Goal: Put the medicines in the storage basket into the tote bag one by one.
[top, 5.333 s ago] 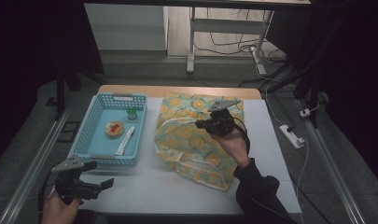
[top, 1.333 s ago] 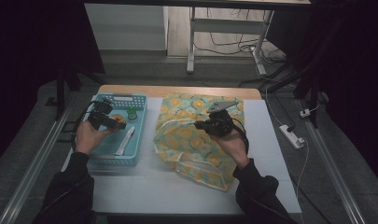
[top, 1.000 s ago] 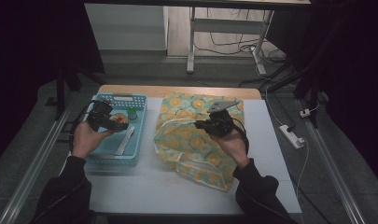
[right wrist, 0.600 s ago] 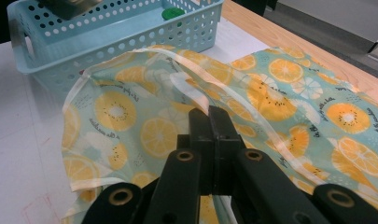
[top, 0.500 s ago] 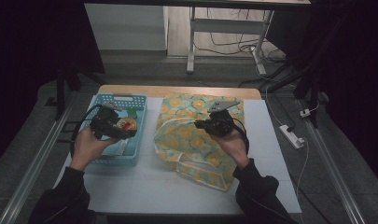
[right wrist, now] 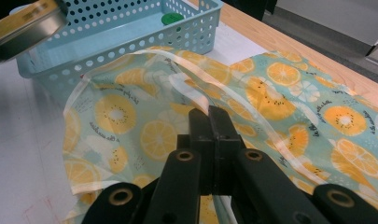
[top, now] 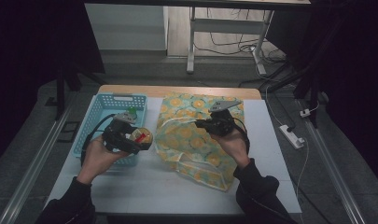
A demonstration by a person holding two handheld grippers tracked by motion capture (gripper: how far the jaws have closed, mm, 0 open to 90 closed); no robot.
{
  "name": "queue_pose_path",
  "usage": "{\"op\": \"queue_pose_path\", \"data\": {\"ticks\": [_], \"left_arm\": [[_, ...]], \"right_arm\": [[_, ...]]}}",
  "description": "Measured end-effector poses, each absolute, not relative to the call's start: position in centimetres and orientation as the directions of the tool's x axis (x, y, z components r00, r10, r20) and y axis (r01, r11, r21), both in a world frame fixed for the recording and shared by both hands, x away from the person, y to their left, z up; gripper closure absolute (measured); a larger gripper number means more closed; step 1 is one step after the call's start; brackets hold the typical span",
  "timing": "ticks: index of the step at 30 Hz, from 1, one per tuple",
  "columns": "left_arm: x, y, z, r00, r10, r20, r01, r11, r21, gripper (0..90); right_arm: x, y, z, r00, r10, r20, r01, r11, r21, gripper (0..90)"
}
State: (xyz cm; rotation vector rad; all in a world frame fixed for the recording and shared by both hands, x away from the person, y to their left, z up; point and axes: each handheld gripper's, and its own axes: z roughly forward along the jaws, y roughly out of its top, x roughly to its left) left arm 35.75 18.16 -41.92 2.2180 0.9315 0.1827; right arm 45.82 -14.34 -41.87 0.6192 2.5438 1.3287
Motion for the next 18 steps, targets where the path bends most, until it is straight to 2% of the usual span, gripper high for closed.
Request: {"op": "queue_pose_path", "data": {"ticks": [18], "left_arm": [[37.3, 11.2, -43.5, 0.812, 0.566, -0.143, 0.512, -0.573, 0.64, 20.3]], "right_arm": [[45.9, -14.4, -41.9, -0.889, 0.458, 0.016, 0.271, 0.497, 0.824, 90.0]]}}
